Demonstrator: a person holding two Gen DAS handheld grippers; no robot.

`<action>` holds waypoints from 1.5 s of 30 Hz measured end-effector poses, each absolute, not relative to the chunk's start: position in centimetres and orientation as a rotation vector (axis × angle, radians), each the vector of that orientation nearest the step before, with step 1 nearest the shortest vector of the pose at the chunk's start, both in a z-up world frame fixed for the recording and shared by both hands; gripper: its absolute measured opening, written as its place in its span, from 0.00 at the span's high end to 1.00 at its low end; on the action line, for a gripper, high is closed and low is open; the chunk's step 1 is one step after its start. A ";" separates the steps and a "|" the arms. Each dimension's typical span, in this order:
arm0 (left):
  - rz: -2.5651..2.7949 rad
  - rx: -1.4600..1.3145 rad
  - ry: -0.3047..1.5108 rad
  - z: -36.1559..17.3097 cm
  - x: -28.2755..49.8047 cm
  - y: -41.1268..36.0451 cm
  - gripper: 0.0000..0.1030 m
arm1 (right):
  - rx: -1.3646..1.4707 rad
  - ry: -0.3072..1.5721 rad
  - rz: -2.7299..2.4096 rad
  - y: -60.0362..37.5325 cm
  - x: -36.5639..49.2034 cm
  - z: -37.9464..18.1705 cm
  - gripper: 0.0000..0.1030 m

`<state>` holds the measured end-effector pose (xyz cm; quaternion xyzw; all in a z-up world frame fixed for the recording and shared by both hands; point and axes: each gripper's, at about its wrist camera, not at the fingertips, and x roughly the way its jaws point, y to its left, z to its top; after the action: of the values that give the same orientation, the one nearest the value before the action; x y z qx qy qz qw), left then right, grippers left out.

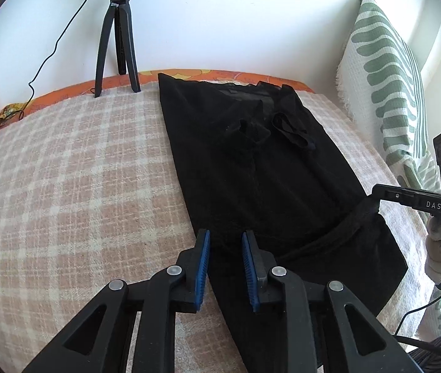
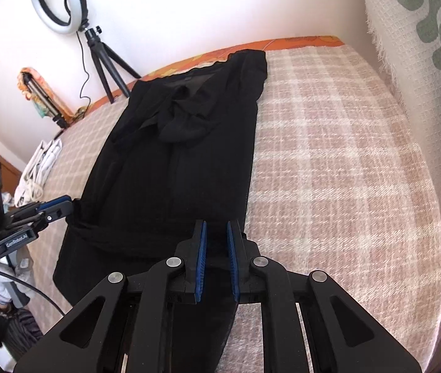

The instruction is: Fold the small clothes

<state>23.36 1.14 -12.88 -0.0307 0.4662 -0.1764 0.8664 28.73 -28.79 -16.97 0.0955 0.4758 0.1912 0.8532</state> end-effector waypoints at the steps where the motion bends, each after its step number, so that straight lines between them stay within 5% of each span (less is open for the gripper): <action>1: -0.360 -0.063 0.969 -12.8 23.4 1.5 0.78 | 0.215 0.995 0.396 -29.3 28.9 -16.8 0.88; 10: -0.333 -0.060 0.961 -11.8 25.5 3.7 0.68 | 0.192 0.967 0.423 -30.6 29.6 -15.3 0.87; 17: -0.346 -0.023 0.941 -10.8 29.5 3.6 0.61 | 0.150 0.970 0.419 -30.4 34.9 -13.6 0.74; 27: -0.318 -0.071 0.954 -12.5 37.9 3.9 0.54 | 0.154 0.994 0.412 -29.5 44.4 -14.5 0.74; 45: -0.308 -0.068 0.966 -16.1 45.9 0.5 0.54 | 0.218 0.993 0.429 -28.8 52.5 -18.2 0.71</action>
<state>45.94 0.46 -16.10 -0.0326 0.4623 -0.1475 0.8737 52.48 -28.78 -18.15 0.1037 0.4718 0.2036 0.8516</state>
